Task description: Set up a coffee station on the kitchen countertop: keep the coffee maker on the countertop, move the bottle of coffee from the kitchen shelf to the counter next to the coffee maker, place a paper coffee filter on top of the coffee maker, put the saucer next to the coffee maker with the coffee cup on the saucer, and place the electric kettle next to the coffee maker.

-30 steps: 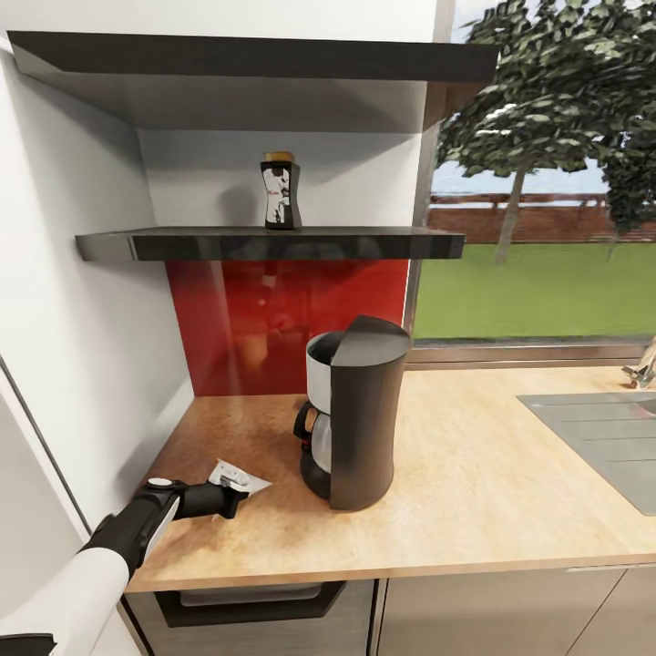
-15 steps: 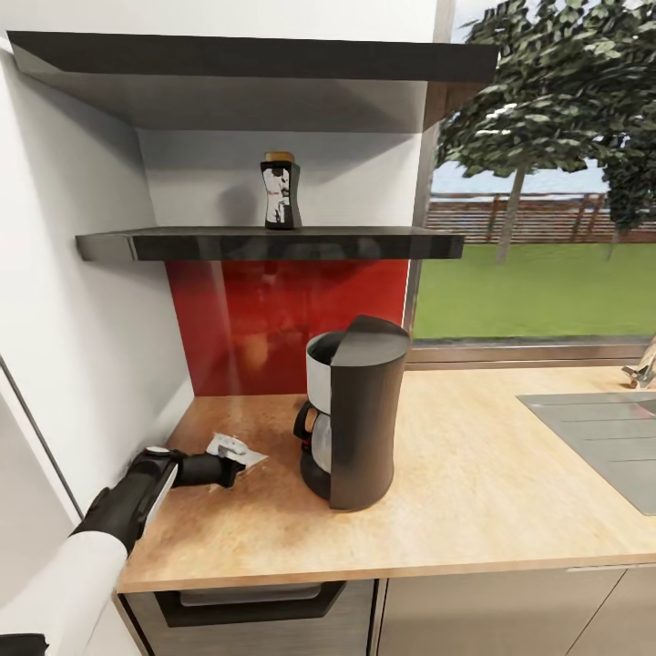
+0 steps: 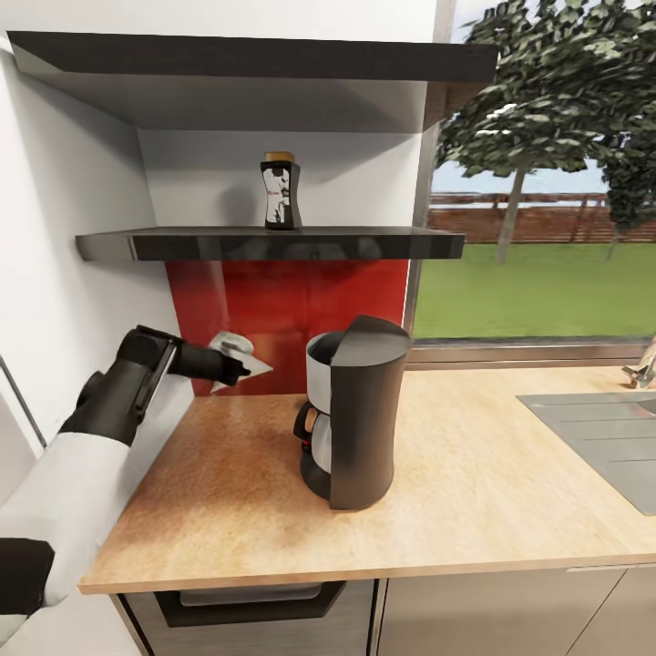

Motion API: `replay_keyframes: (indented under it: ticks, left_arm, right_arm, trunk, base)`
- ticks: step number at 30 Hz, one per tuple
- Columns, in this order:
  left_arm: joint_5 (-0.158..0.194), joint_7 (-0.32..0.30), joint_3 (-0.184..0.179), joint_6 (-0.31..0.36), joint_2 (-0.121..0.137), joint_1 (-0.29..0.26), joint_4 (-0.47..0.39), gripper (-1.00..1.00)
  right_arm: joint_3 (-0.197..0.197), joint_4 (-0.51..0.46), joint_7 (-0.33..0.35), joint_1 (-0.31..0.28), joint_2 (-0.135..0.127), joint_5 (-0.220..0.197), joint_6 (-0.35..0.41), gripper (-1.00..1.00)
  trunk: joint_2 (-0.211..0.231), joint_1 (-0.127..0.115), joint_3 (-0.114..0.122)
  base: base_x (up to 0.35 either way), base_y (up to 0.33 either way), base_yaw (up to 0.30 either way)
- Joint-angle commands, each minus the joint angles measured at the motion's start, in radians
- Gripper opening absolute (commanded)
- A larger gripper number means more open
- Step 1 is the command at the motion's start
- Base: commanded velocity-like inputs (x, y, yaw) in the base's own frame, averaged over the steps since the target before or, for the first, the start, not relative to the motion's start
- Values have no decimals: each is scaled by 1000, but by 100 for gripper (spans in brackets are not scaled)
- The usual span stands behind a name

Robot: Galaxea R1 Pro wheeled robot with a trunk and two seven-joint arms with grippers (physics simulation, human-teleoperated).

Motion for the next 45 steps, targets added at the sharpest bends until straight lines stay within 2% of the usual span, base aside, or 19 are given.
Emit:
replay_keyframes:
  ticks: [1,4,5,9,13,15,19,24,27,30,38,41,42,45]
  left_arm:
    - [-17,-27,-36,18,1,-39,11,-100]
    - [-20,-51,-107,35,-1,-112,57,-100]
    - [-20,-64,-141,41,-2,-156,91,-100]
    - [-20,-104,-191,45,-8,-248,159,-100]
    - [-20,-186,-300,45,-7,-330,242,-100]
    - [-21,-210,-326,43,-8,-356,278,-100]
    - [-38,-232,-332,31,-31,-378,300,-100]
    - [-62,-207,-318,34,-2,-361,271,-100]
    - [-77,-190,-317,35,14,-373,255,-100]
    - [-91,-173,-318,37,13,-390,238,-100]
    - [-124,-173,-331,46,-4,-435,228,-100]
    - [-128,-174,-347,48,-6,-452,229,-100]
    - [-128,-174,-391,48,-8,-510,231,-100]
    - [-127,-174,-442,49,-12,-512,253,-100]
  right_arm:
    - [-5,1,0,0,0,0,-4,100]
    - [-5,1,1,0,0,0,-4,100]
    - [-5,1,2,0,0,0,-4,100]
    - [-5,1,2,0,0,0,-4,100]
    - [-6,0,3,0,2,0,-4,100]
    - [-6,-1,4,0,2,-1,-4,100]
    - [-6,-6,3,-2,5,0,-6,100]
    - [-5,-5,2,-3,13,-1,-7,100]
    - [-5,-5,2,-3,14,-1,-7,100]
    - [-5,-5,2,-3,14,-1,-7,100]
    - [-5,-4,2,-3,14,0,-7,100]
    - [-5,-4,2,-3,14,0,-7,100]
    - [-5,-4,2,-3,14,0,-7,100]
    - [-6,-4,2,-3,13,1,-7,100]
  trunk:
    - [-1,0,-1]
    - [-1,0,-1]
    - [-1,0,-1]
    - [-1,0,-1]
    - [-1,0,-1]
    - [-1,0,-1]
    - [-1,0,-1]
    - [-1,0,-1]
    - [-1,0,-1]
    - [-1,0,-1]
    - [-1,0,-1]
    - [-1,0,-1]
    - [-1,0,-1]
    - [-1,0,-1]
  base:
    - [0,0,0]
    - [0,0,0]
    - [0,0,0]
    - [0,0,0]
    - [0,0,0]
    - [0,0,0]
    - [0,0,0]
    - [0,0,0]
    - [0,0,0]
    - [0,0,0]
    - [0,0,0]
    - [0,0,0]
    - [0,0,0]
    - [0,0,0]
